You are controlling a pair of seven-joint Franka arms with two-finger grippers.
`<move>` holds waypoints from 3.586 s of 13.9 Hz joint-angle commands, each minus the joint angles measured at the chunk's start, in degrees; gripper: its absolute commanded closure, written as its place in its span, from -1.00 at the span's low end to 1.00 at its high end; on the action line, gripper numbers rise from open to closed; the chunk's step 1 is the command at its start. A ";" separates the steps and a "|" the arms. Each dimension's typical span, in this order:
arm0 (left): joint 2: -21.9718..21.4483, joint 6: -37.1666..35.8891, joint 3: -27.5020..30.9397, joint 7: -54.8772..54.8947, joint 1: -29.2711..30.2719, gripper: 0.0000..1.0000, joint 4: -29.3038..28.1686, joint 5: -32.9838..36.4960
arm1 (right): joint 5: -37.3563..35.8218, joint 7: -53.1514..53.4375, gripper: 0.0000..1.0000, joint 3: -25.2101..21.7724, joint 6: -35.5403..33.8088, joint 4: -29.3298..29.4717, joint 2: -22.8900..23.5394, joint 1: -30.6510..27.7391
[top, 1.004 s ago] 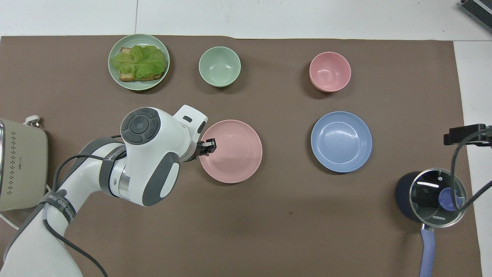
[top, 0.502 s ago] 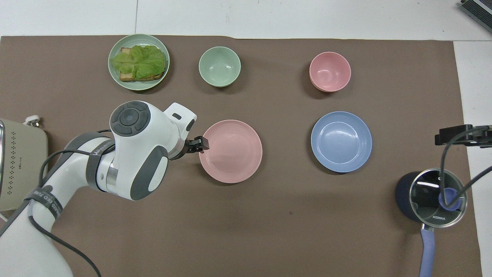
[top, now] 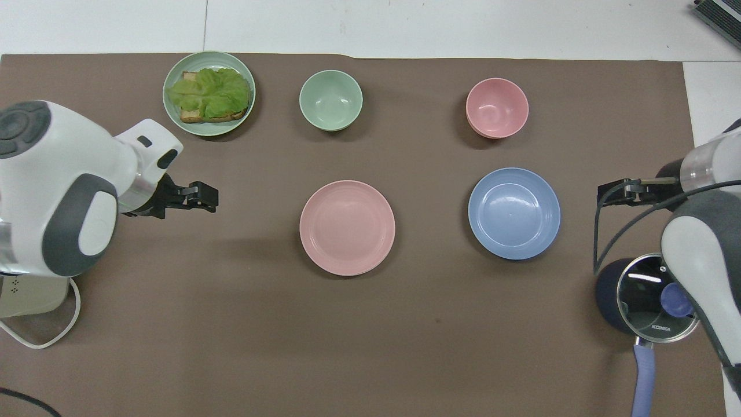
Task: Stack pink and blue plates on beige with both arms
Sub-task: 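Withdraw the left gripper while the right gripper reaches the blue plate, then grasp the blue plate rim and slide it toward the pink plate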
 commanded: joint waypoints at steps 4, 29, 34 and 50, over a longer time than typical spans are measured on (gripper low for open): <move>-2.90 -4.98 -0.59 6.46 5.57 -1.00 3.40 4.81 | 2.87 -7.45 -1.00 0.17 11.44 -6.23 5.45 -0.44; -8.09 -19.23 0.46 7.43 5.75 -1.00 14.39 5.95 | 8.41 -7.99 1.00 0.26 22.61 -10.10 15.57 -0.44; -8.09 -19.23 0.46 7.43 5.75 -1.00 14.39 5.95 | 8.41 -8.51 1.00 0.35 19.81 -7.56 16.10 -0.44; -8.09 -19.23 0.46 7.43 5.75 -1.00 14.39 5.95 | 12.45 -0.27 1.00 8.26 5.47 1.41 6.08 3.32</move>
